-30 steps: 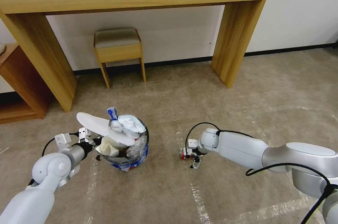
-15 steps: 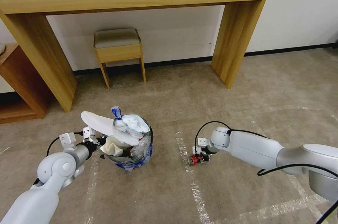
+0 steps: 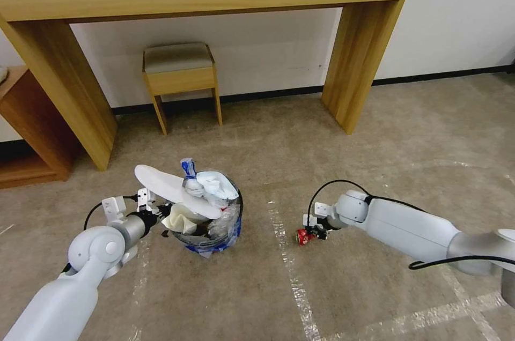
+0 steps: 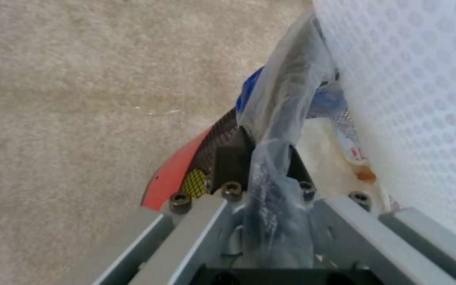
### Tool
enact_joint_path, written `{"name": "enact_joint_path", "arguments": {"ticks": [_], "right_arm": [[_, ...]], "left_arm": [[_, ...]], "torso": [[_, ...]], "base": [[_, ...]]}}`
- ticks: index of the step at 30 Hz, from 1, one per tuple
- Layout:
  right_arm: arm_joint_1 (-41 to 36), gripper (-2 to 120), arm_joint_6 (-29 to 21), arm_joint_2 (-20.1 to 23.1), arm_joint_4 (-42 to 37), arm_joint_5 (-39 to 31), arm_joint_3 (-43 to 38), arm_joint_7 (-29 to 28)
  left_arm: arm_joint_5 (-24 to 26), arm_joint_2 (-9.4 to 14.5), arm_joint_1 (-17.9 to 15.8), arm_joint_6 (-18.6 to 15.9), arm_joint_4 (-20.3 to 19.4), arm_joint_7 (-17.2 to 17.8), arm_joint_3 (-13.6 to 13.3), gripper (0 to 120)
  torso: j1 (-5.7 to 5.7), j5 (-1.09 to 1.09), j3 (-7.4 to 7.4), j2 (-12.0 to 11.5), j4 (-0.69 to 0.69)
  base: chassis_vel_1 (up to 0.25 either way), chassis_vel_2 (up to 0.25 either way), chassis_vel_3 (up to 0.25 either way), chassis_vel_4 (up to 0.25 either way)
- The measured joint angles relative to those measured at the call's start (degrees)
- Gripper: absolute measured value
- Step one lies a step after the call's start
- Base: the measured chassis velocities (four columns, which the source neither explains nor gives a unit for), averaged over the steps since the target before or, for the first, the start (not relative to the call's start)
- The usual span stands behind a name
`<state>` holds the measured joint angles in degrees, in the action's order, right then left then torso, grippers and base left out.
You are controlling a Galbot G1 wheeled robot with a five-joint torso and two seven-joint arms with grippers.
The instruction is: Pick up the trash bin and place the garbage on the floor into it.
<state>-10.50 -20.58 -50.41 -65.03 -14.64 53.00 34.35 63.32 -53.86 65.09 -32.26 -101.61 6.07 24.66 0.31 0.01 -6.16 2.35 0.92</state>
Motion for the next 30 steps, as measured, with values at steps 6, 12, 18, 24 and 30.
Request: {"name": "enact_joint_path", "arguments": {"ticks": [6,12,18,24,30], "right_arm": [[-1.4,0,-0.6,4.6,-5.3,-0.6,-3.6,-1.4],[-3.4,0,-0.7,8.9,-8.6,-1.0,-9.5,-1.6],[-8.7,0,-0.3,12.2,-11.3,-1.8,-18.3,-1.2],[-13.1,0,-0.7,15.5,-15.8,-4.2,-23.8,-1.4],[-17.3,0,-1.7,18.2,-19.5,-6.6,-30.2,-2.7]], "left_arm": [[-0.9,0.0,-1.7,0.5,1.6,-1.5,-2.2,1],[-1.1,-0.2,-3.4,0.8,2.7,-2.3,-4.9,1],[-1.2,0.1,-4.5,0.8,4.1,-2.7,-6.6,1],[-1.3,-0.1,-5.4,0.8,5.3,-3.5,-6.9,1],[-1.2,-0.8,-6.3,0.7,5.8,-4.1,-7.8,1]], "torso": [[0.0,-0.01,0.0,0.0,0.01],[0.0,-0.02,0.0,0.0,0.01],[0.0,0.0,0.0,0.0,0.0],[0.0,0.0,0.0,0.0,0.01],[0.0,0.02,0.0,0.0,0.01]], "base": [[0.0,0.0,0.0,0.0],[0.0,0.0,0.0,0.0],[0.0,0.0,0.0,0.0],[0.0,0.0,0.0,0.0],[0.0,0.0,0.0,0.0]]}}
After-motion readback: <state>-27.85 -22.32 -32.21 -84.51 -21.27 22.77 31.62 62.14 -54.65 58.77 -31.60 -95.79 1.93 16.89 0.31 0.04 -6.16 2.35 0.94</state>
